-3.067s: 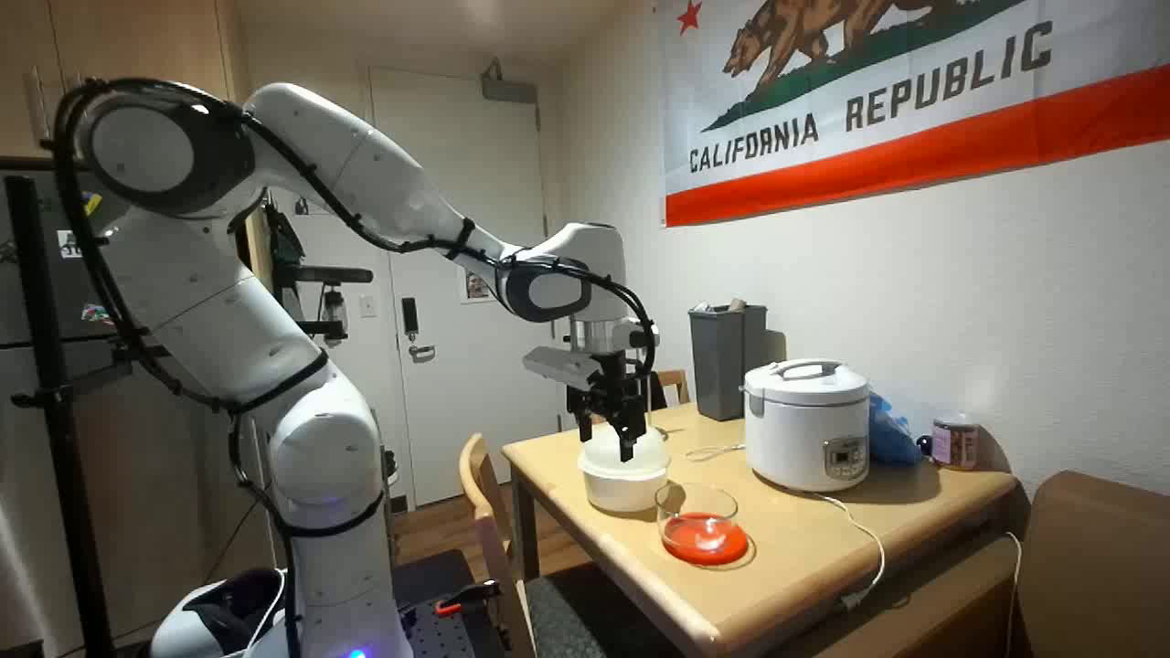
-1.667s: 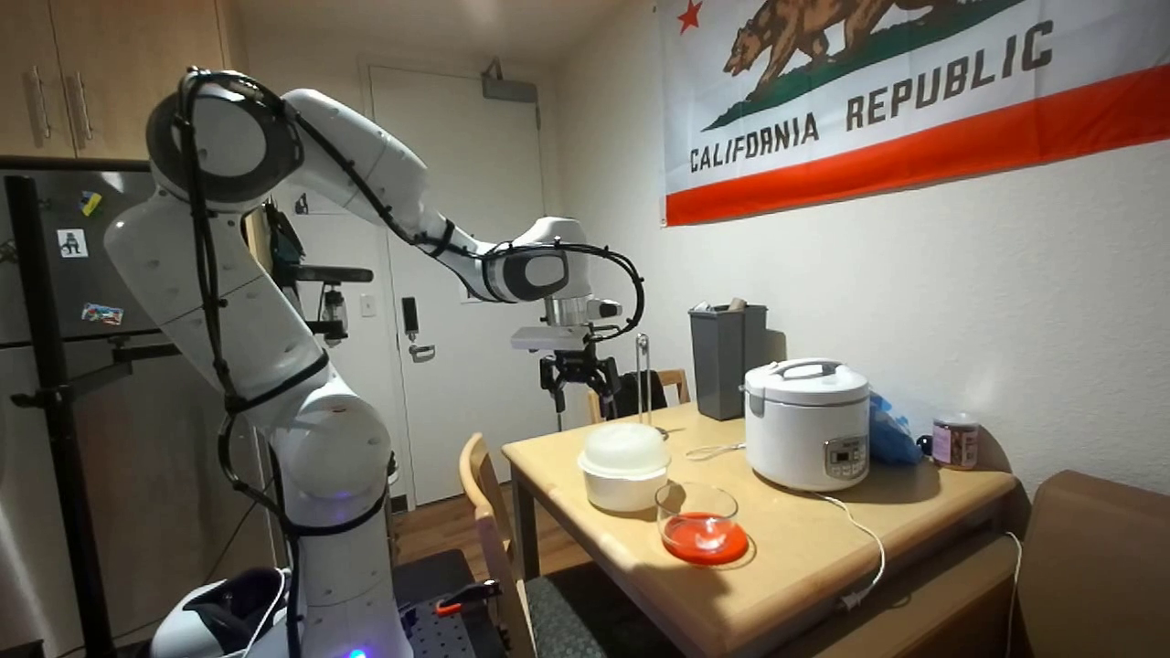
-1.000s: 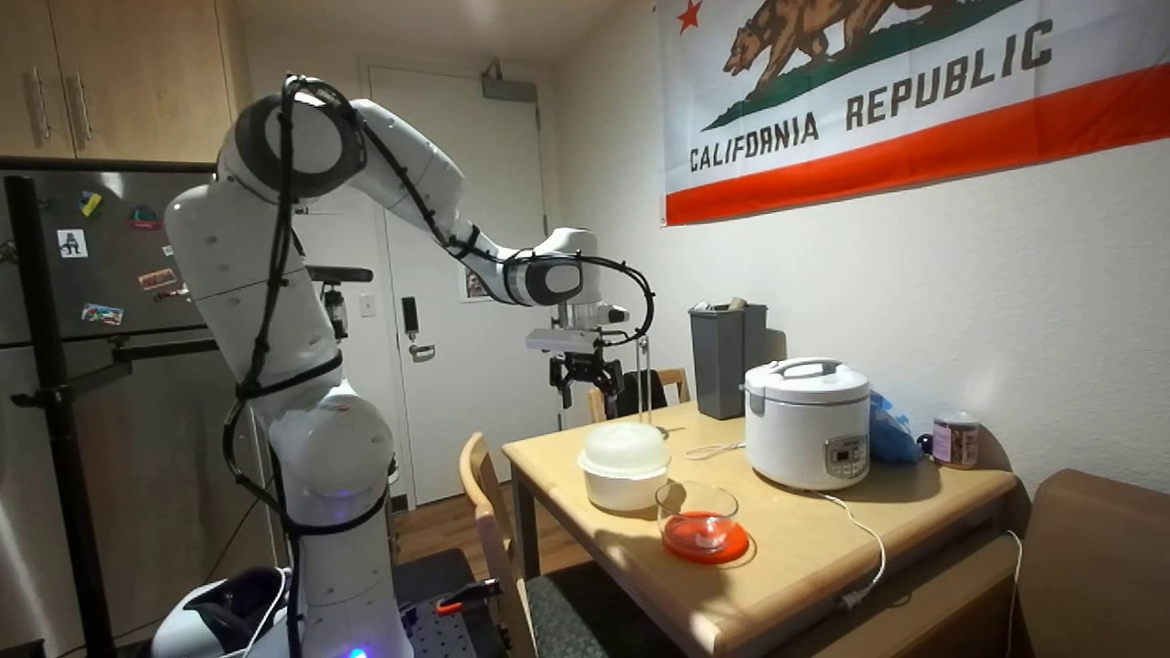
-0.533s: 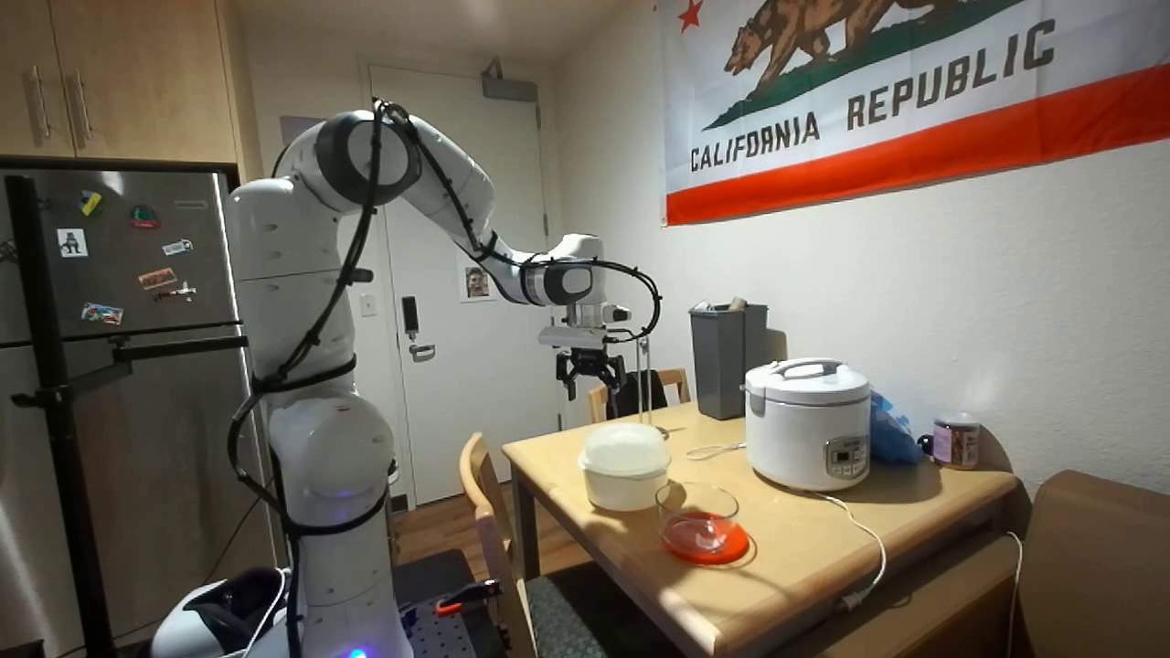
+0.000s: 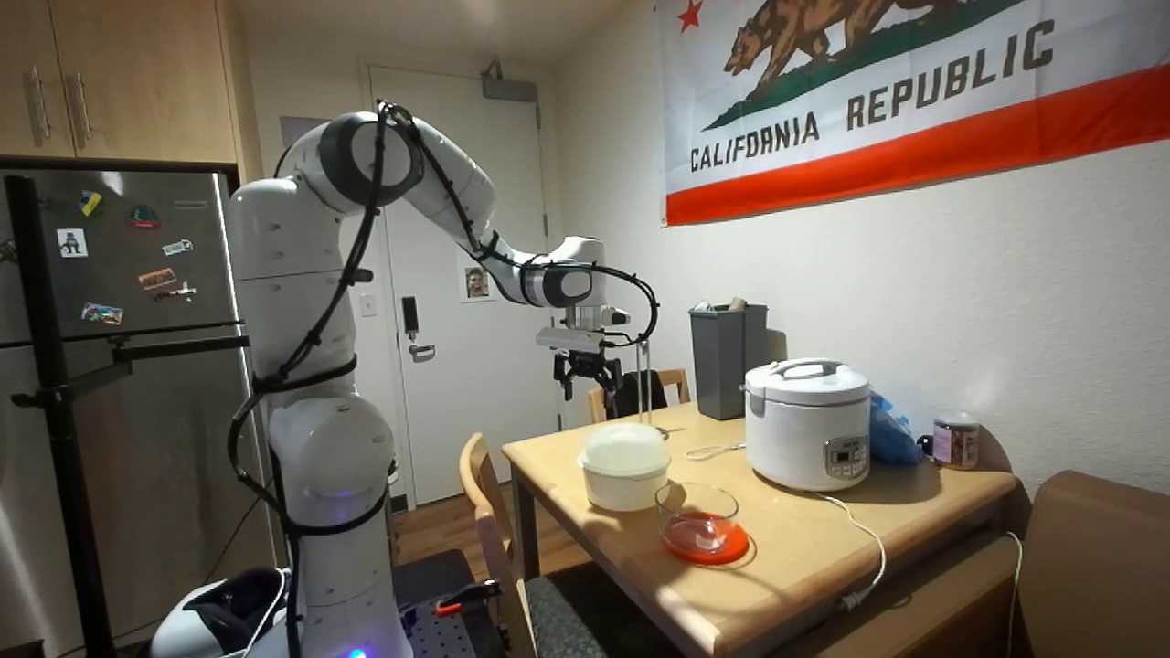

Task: Pick the lid on the white basin and put it on the table

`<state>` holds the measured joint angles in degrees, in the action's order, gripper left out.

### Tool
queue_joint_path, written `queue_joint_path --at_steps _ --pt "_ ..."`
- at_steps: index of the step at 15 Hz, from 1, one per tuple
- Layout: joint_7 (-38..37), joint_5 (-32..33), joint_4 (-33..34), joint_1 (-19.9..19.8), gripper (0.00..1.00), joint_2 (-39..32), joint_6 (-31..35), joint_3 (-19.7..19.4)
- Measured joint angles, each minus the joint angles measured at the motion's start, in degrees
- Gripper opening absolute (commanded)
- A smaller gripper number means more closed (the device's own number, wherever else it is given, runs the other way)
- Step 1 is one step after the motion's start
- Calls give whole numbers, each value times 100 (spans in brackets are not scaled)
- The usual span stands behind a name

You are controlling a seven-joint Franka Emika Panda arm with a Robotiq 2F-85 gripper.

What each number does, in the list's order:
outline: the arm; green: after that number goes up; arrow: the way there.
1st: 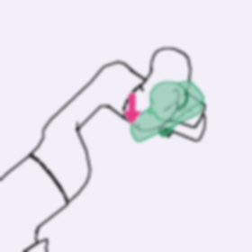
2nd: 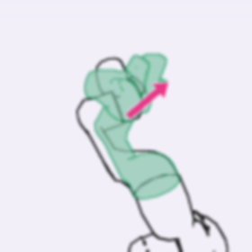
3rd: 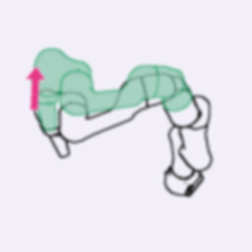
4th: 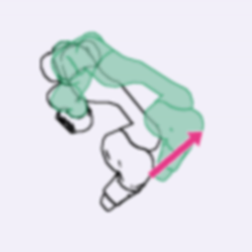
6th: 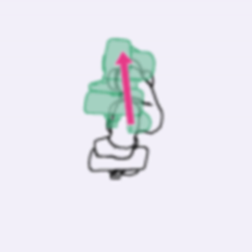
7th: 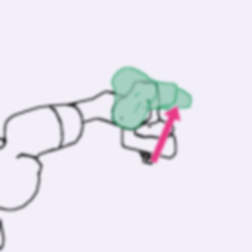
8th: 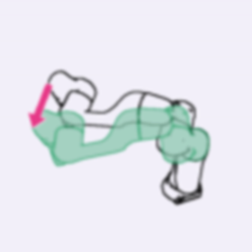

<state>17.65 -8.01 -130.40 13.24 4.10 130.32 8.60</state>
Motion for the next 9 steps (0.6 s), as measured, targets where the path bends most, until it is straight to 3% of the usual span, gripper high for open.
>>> queue_joint_path --at_steps 5,9 --pt "-654 104 134 6 100 -389 230 199" --pt "-1279 567 390 7 100 -901 668 254"
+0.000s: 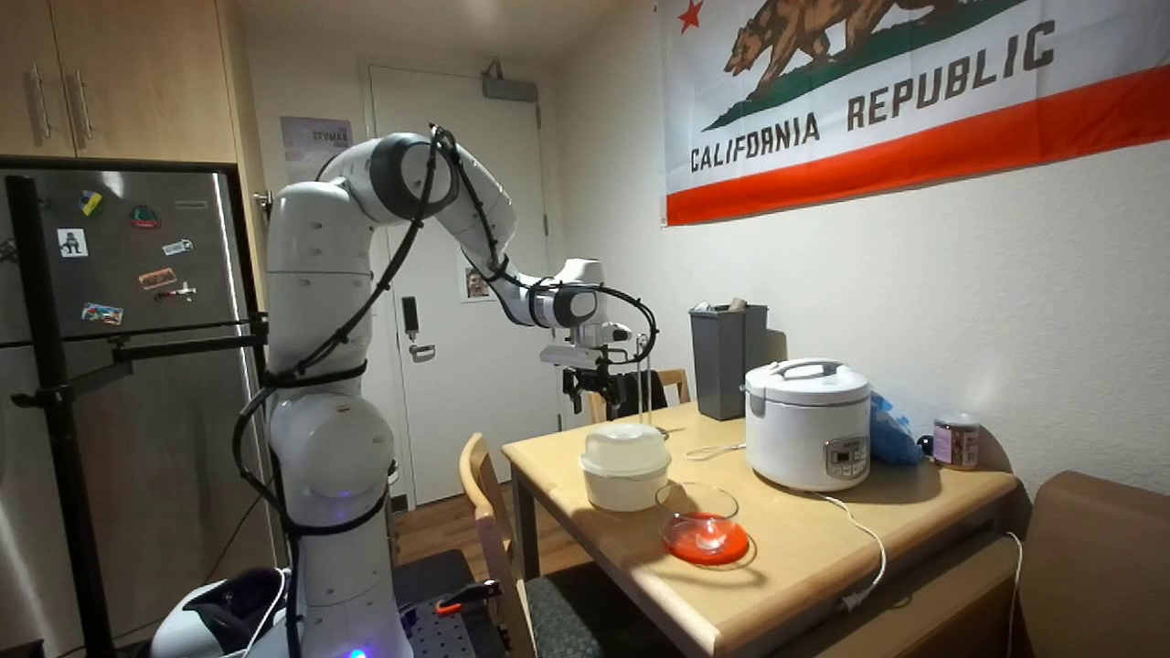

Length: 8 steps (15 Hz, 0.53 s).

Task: Pick the lid on the white basin and put it on the table

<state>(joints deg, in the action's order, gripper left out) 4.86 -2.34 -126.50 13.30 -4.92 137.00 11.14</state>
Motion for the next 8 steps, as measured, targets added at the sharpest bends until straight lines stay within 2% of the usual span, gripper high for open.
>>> queue_joint_path --at_steps 5,8 --pt "-718 726 557 0 100 -623 189 -39" --pt "-882 935 966 -2 100 -939 187 -143"
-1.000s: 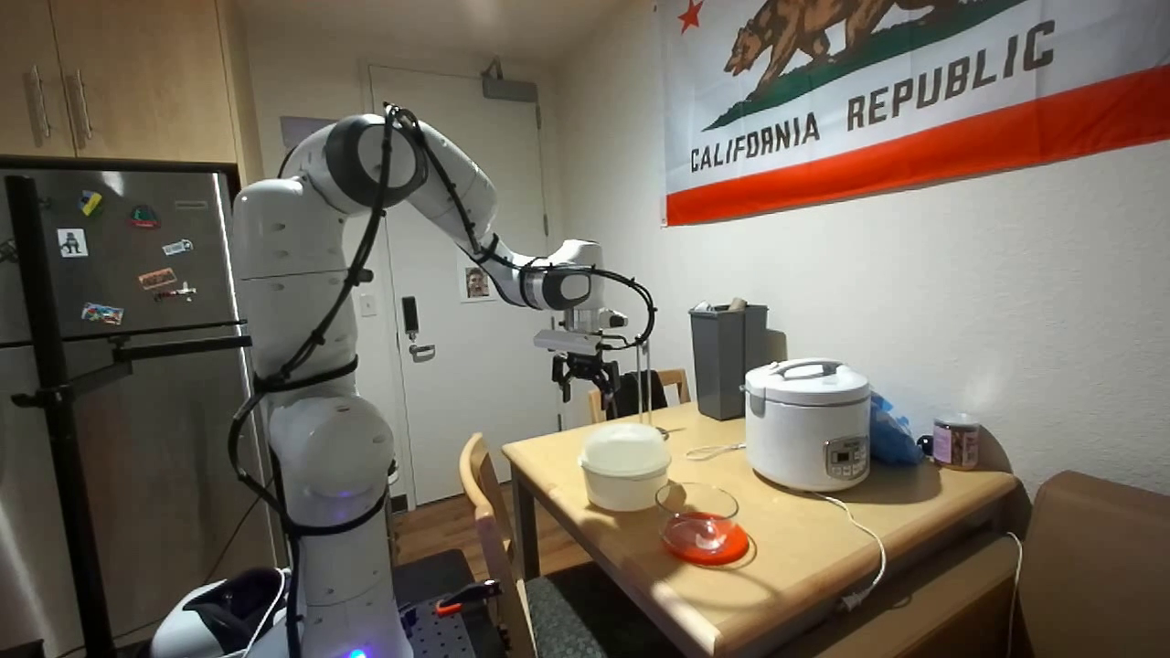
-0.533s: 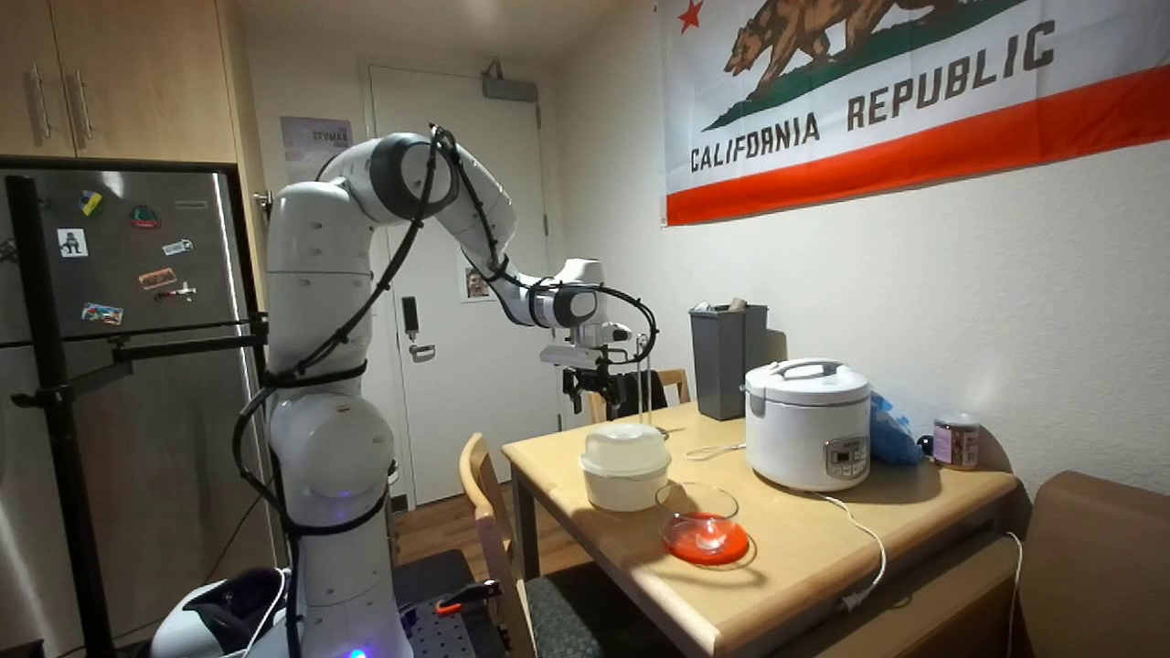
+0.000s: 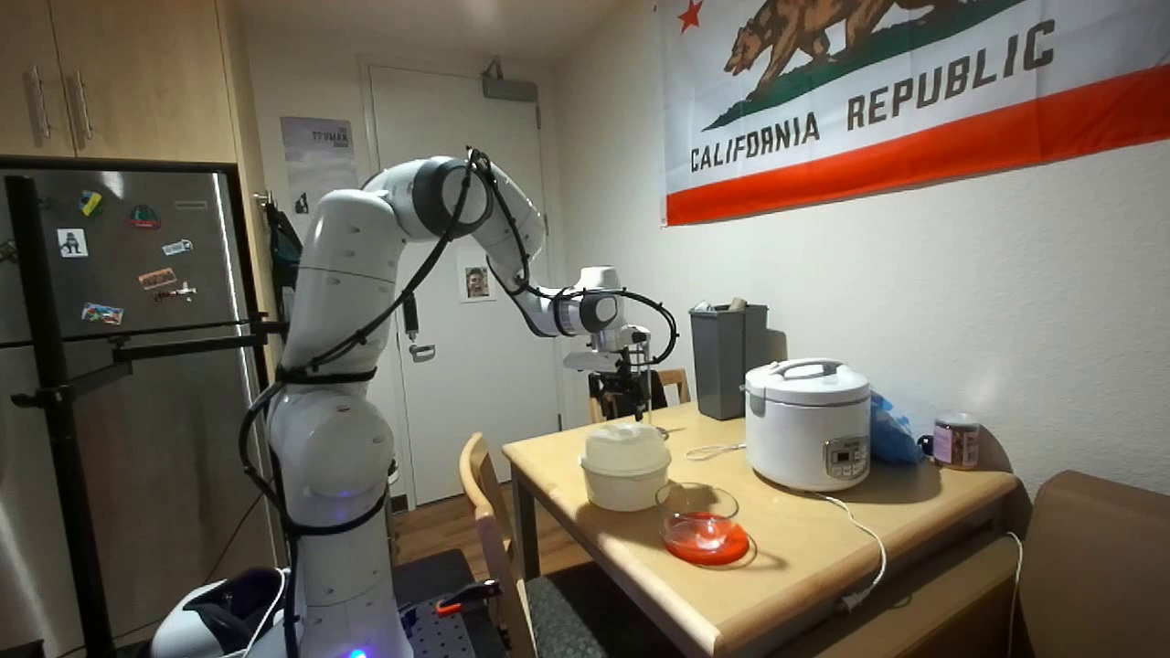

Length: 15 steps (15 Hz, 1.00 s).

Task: Pick the lid on the white basin and put it on the table

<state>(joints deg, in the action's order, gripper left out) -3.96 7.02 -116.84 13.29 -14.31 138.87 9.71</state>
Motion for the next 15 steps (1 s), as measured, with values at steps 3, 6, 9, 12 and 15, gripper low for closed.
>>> queue_joint_path --at_steps 3,6,9,12,15 --pt "-2 47 351 -2 100 -257 -33 -125" --pt "-27 48 549 -2 80 -392 -98 -186" --pt "-92 44 602 7 66 -394 -122 -169" --pt "-93 -20 602 23 67 -334 -126 -110" --pt "-93 -99 520 47 71 -197 -127 -68"
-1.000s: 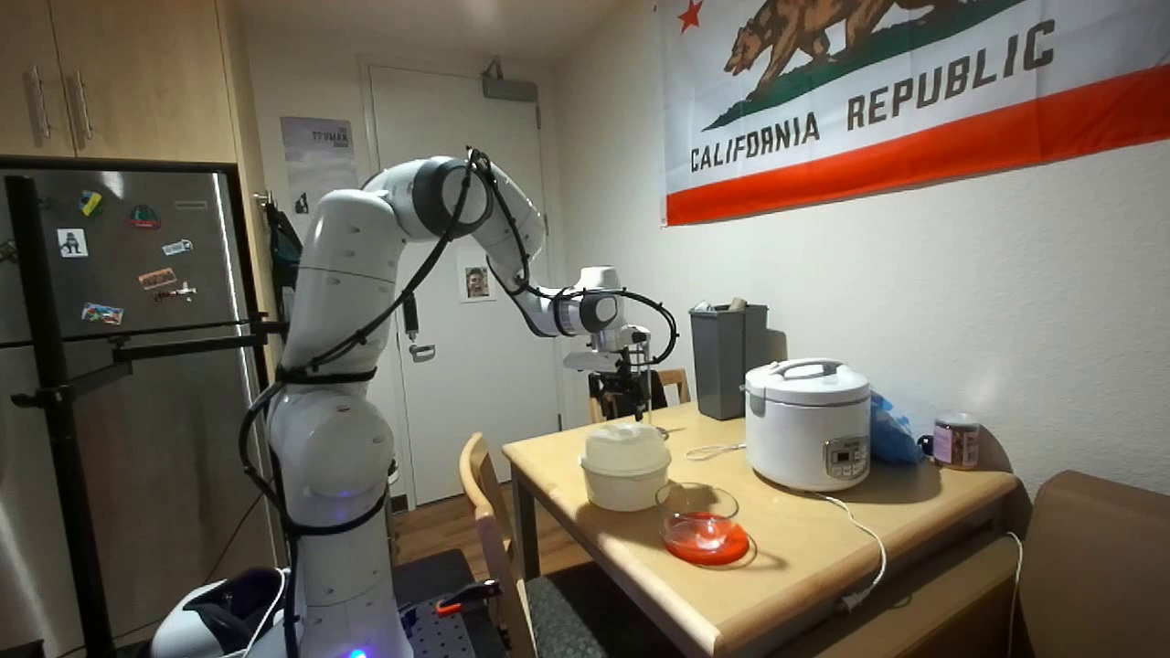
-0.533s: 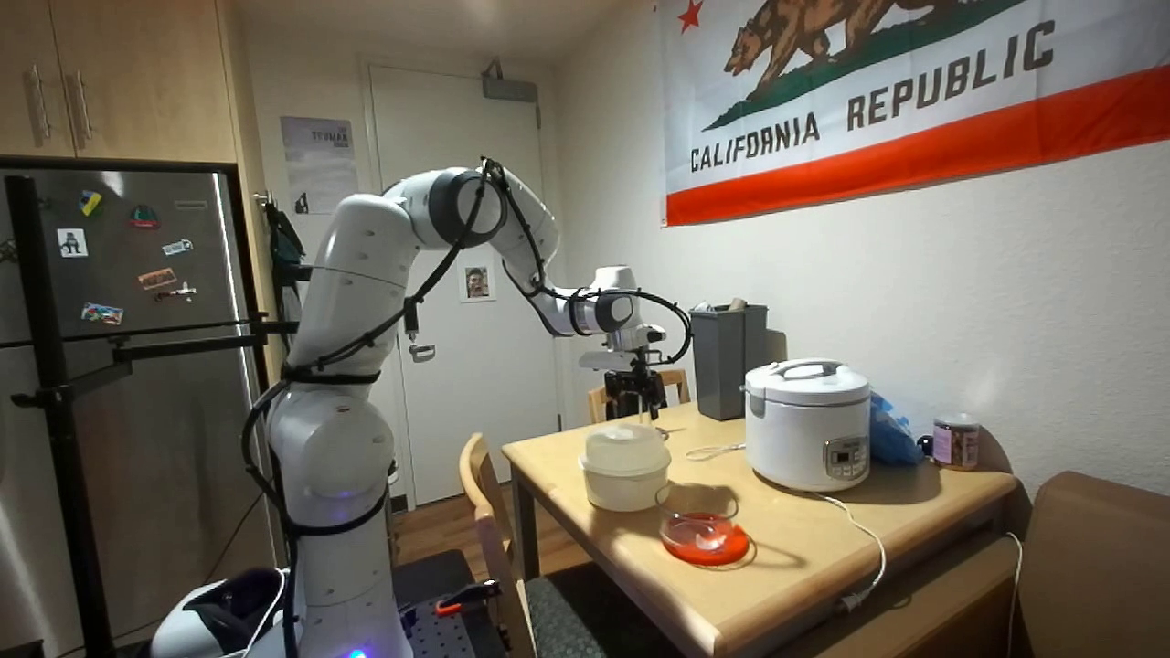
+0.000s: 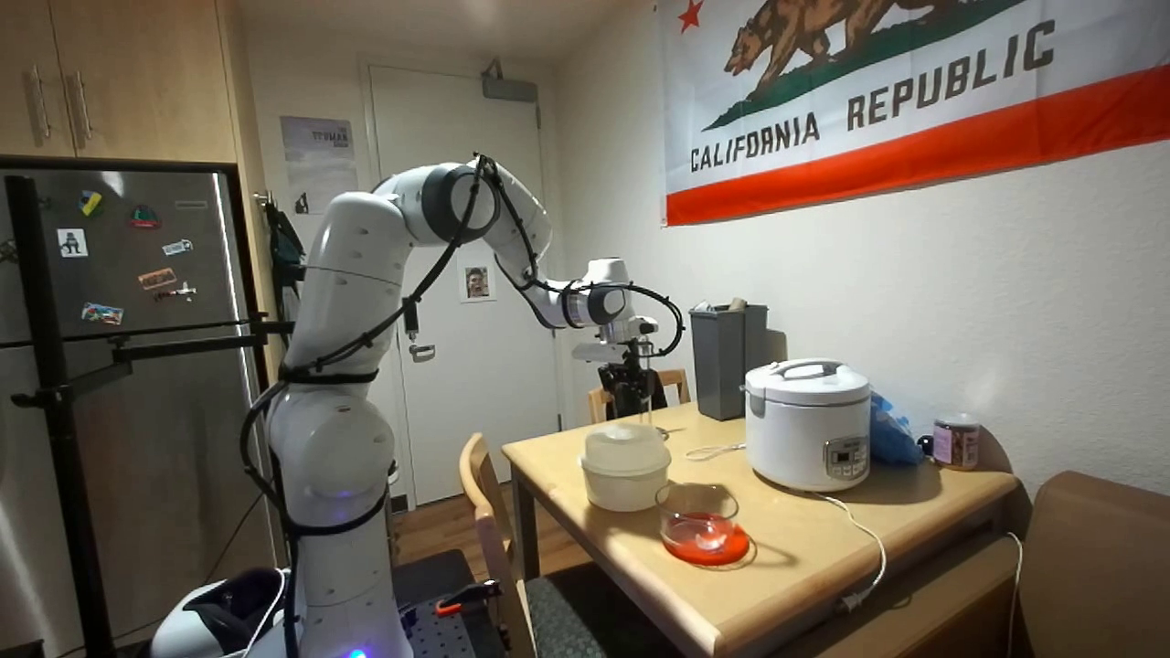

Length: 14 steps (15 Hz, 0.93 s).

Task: Pick the lid on the white basin and put it on the table

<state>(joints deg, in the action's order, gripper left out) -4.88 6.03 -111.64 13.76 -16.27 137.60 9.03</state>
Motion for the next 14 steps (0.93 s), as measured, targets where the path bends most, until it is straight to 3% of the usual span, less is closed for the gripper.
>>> queue_joint_path --at_steps 1,7,11,14 --pt "0 -51 -70 0 74 56 0 11" --pt "1 -384 -570 -49 69 237 -1 14" --pt "5 -573 -784 -98 78 235 -1 14" --pt "8 -655 -814 -117 75 235 -1 14"
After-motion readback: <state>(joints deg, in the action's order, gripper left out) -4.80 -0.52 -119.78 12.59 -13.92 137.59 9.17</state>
